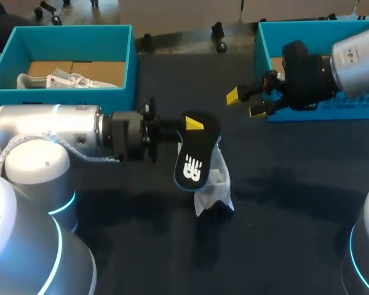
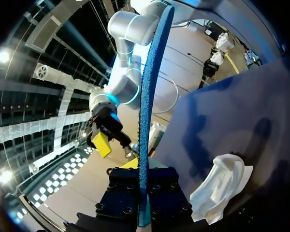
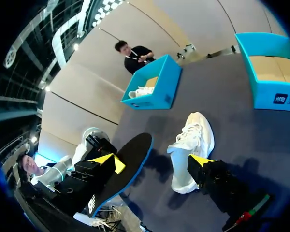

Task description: Take the shoe out of the shoebox, open the shoe tongue, remove and reinsert the insole, then place the shoe into the shoebox

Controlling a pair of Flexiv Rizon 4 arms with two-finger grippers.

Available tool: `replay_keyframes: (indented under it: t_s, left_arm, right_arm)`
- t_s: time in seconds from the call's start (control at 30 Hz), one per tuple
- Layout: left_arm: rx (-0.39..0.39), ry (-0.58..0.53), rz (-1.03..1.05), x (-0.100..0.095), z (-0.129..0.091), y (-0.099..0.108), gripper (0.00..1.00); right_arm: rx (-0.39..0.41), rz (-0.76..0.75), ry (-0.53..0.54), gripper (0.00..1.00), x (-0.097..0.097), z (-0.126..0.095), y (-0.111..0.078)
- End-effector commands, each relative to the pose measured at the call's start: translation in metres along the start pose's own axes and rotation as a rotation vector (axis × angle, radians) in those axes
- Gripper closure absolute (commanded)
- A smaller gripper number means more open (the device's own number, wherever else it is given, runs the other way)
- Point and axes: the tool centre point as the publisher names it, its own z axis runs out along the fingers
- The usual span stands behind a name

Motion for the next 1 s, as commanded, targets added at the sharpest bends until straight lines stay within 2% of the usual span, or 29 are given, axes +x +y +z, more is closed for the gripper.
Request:
replay_keyframes:
  t_s: [0.03,0.2,0.43,0.47,0.53,0.57,0.6,0.73,0.83,1.0]
  left_arm:
    - [-0.004,0.003,-0.012,0.007,-0.008,-0.011,1.0]
    - [0.012,0.001,-0.045,0.011,-0.009,-0.015,1.0]
    - [0.027,0.004,-0.075,0.013,-0.011,-0.021,1.0]
    - [0.032,0.004,-0.075,0.013,-0.011,-0.022,1.0]
    - [0.04,-0.002,-0.091,0.015,-0.013,-0.024,1.0]
    - [0.044,0.001,-0.093,0.016,-0.014,-0.025,1.0]
    - [0.05,0.001,-0.104,0.017,-0.015,-0.025,1.0]
    - [0.065,0.011,-0.12,0.02,-0.019,-0.028,1.0]
    - [0.065,0.016,-0.123,0.023,-0.022,-0.03,1.0]
    - [0.065,0.016,-0.131,0.025,-0.024,-0.033,1.0]
  right_arm:
    - [-0.001,0.002,-0.005,0.0,0.001,0.0,-0.001]
    - [-0.001,0.002,-0.005,0.0,0.001,0.0,-0.001]
    - [0.17,-0.365,-0.087,0.0,0.01,-0.003,-0.003]
    - [0.162,-0.368,-0.076,0.0,0.01,-0.003,-0.006]
    - [0.2,-0.48,-0.085,0.0,0.01,-0.003,-0.007]
    - [0.188,-0.515,-0.09,0.0,0.011,-0.003,-0.008]
    - [0.22,-0.582,-0.085,0.0,0.012,-0.003,-0.009]
    - [0.227,-0.689,-0.099,0.0,0.011,-0.002,-0.015]
    - [0.261,-0.767,-0.131,0.0,0.007,-0.001,-0.022]
    - [0.242,-0.918,-0.138,0.0,0.005,-0.004,-0.033]
